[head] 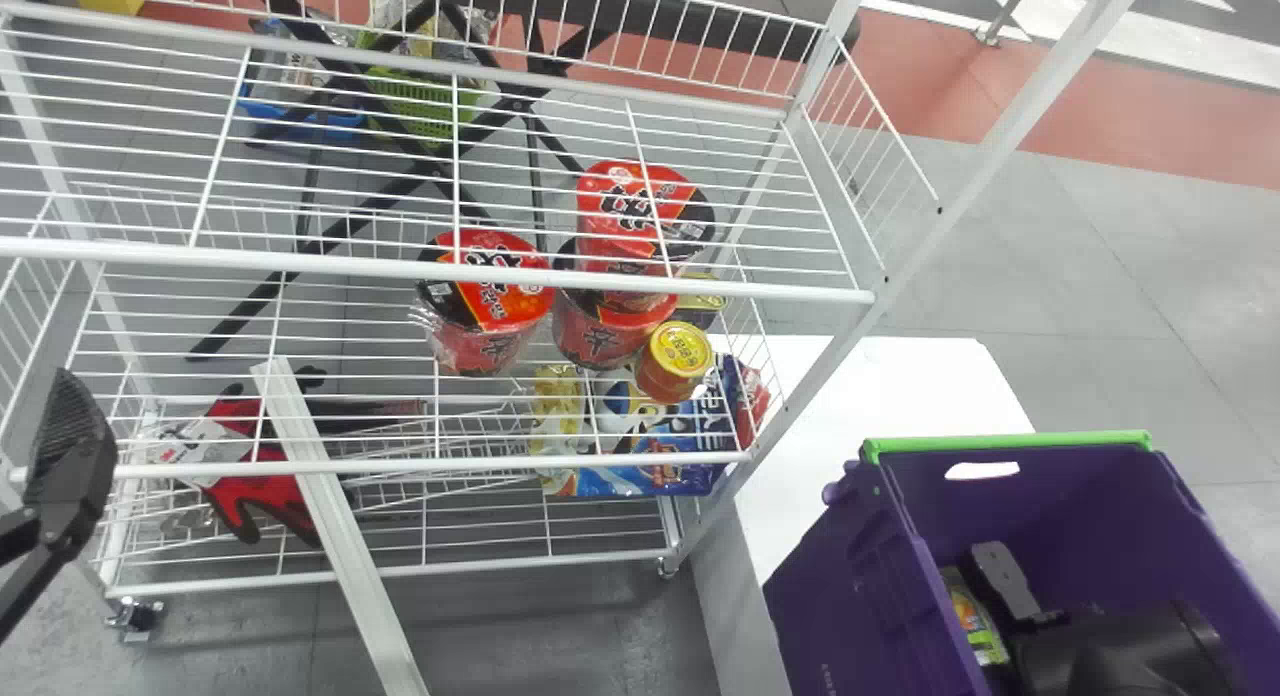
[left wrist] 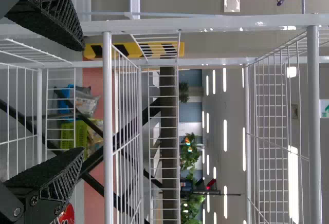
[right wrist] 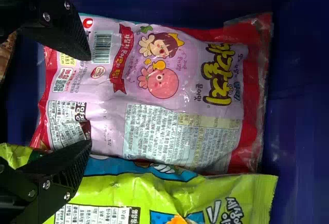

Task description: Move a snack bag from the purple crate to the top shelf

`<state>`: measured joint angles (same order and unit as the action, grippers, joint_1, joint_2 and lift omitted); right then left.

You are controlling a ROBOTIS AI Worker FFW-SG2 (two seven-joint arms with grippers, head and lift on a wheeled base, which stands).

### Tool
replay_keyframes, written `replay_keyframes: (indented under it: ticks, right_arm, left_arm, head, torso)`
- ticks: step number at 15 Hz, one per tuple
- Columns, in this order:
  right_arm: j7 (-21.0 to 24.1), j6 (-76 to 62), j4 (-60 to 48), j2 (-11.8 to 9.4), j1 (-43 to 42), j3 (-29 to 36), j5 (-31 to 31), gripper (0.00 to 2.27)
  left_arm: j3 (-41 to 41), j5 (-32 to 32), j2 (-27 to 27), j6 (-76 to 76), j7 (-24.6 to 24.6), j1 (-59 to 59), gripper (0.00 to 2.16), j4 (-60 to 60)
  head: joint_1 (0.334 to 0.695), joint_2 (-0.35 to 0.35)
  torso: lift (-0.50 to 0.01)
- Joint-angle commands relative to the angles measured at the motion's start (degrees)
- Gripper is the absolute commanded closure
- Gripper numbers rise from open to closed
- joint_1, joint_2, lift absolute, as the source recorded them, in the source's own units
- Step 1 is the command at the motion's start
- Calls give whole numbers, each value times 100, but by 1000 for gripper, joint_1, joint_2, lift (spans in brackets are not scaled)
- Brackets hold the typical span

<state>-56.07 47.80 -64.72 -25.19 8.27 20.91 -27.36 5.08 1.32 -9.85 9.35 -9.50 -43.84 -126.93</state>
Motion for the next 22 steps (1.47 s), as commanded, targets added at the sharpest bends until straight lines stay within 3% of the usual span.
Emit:
replay_keyframes:
  ticks: [1, 2, 4, 6, 7, 18, 22]
  right_arm:
    - [0, -20, 12, 23, 8, 0, -6, 410]
    - [8, -55, 21, 23, 8, 0, -6, 414]
    - [35, -73, 47, 31, 8, 0, 3, 694]
    - [158, -55, 83, 40, 8, 0, 12, 1295]
    - [237, -55, 109, 31, 8, 0, 47, 1487]
    - [158, 191, -278, 31, 140, 150, 117, 1514]
    - [219, -214, -278, 119, 219, 203, 117, 1517]
  left_arm:
    - [2, 0, -8, -17, 1, 7, 130, 2]
    - [2, 0, -8, -17, -8, 7, 130, 2]
    - [2, 0, -8, -17, -8, -2, 130, 2]
    - [2, 0, -8, -17, -8, -2, 130, 2]
    - [2, 0, -8, -17, -8, 7, 130, 2]
    - [2, 0, 27, -87, -8, 77, 130, 46]
    - [2, 9, 18, -105, -8, 139, 130, 81]
  head:
    - [695, -350]
    - [695, -350]
    - [695, -350]
    - [695, -350]
    - [695, -350]
    - [695, -350]
    - [695, -350]
  torso:
    - [-457]
    - [-457]
    - [-457]
    - [-457]
    - [-457]
    - [-447]
    - [-433]
